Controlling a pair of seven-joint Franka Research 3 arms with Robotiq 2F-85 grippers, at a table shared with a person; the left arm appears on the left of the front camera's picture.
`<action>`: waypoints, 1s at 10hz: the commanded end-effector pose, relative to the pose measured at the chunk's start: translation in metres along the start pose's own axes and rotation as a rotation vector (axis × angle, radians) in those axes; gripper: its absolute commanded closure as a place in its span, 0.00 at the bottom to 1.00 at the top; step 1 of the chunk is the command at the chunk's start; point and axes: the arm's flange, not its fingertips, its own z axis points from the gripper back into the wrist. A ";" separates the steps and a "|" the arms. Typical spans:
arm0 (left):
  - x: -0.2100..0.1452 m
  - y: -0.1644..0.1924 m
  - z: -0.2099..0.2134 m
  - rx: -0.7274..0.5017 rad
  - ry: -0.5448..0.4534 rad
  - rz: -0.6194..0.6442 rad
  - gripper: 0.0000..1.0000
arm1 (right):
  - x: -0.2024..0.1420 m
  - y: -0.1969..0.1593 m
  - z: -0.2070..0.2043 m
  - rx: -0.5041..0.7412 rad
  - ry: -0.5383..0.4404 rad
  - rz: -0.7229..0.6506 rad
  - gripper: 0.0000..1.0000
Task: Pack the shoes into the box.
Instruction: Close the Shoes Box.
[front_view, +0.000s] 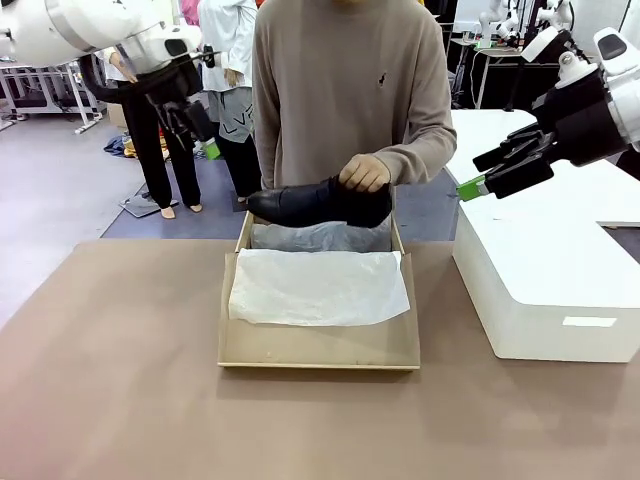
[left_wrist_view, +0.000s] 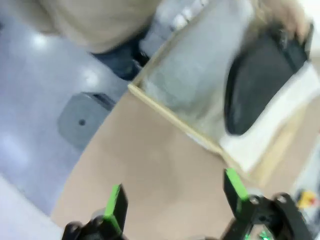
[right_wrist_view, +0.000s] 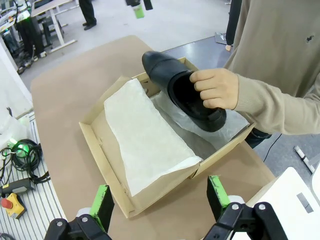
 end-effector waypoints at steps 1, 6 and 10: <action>-0.010 0.010 0.004 0.015 0.095 -0.192 0.00 | 0.000 -0.002 -0.001 0.012 -0.014 0.009 0.00; -0.015 0.004 -0.003 -0.011 0.113 -0.189 0.00 | 0.000 -0.002 -0.001 0.012 -0.014 0.009 0.00; -0.012 0.005 -0.004 -0.004 0.119 -0.202 0.00 | 0.000 -0.002 -0.001 0.012 -0.014 0.009 0.00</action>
